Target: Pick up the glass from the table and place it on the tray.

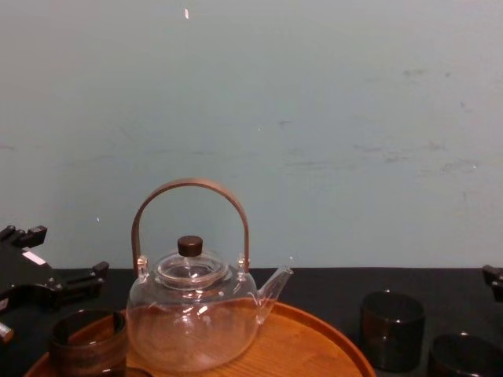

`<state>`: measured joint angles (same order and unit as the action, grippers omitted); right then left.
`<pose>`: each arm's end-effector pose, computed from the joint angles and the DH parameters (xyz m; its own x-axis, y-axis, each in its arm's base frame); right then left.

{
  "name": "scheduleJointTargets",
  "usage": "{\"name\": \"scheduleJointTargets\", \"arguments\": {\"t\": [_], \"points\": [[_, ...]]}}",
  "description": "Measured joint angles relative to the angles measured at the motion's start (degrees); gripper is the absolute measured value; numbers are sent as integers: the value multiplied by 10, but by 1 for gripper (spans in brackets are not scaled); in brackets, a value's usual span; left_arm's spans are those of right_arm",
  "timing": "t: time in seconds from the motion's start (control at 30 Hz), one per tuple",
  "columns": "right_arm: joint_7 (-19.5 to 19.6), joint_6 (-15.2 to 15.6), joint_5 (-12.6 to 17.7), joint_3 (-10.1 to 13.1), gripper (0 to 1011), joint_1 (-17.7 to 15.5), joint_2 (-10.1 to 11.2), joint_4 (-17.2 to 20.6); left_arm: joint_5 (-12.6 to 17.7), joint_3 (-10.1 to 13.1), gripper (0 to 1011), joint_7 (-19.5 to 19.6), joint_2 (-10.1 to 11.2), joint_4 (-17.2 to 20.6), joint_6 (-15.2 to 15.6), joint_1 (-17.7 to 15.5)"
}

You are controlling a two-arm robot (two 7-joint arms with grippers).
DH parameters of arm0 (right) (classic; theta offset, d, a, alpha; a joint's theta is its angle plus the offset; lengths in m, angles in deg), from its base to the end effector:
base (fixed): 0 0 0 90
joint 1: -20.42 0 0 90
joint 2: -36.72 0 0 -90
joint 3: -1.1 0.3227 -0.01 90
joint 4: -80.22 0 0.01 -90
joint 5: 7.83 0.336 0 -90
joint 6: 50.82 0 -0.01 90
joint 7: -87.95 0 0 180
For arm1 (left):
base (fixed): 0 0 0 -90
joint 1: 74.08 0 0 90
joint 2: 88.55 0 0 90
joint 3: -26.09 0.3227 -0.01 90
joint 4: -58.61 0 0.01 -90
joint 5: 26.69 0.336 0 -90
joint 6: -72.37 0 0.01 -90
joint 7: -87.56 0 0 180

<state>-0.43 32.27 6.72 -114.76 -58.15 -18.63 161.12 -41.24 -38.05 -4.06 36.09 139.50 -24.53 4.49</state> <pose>0.3891 -0.0941 -0.3338 0.2922 -0.8803 0.3738 0.9553 0.2873 -0.0702 0.3891 0.0941 -0.3339 0.2922 0.8804 0.3736 -0.9553 0.2872 0.0705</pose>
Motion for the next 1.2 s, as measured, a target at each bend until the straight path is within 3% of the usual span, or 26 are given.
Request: {"name": "scheduleJointTargets", "arguments": {"t": [0.6,0.83,1.2], "points": [[0,0,0,0,1002,0,0,0,0,0,1001,0,0,0,0,0],[-28,3,15,13,1002,-7,4,4,0,0,1001,0,0,0,0,0],[-62,25,41,44,1002,-71,39,87,0,0,1001,0,0,0,0,0]]}}
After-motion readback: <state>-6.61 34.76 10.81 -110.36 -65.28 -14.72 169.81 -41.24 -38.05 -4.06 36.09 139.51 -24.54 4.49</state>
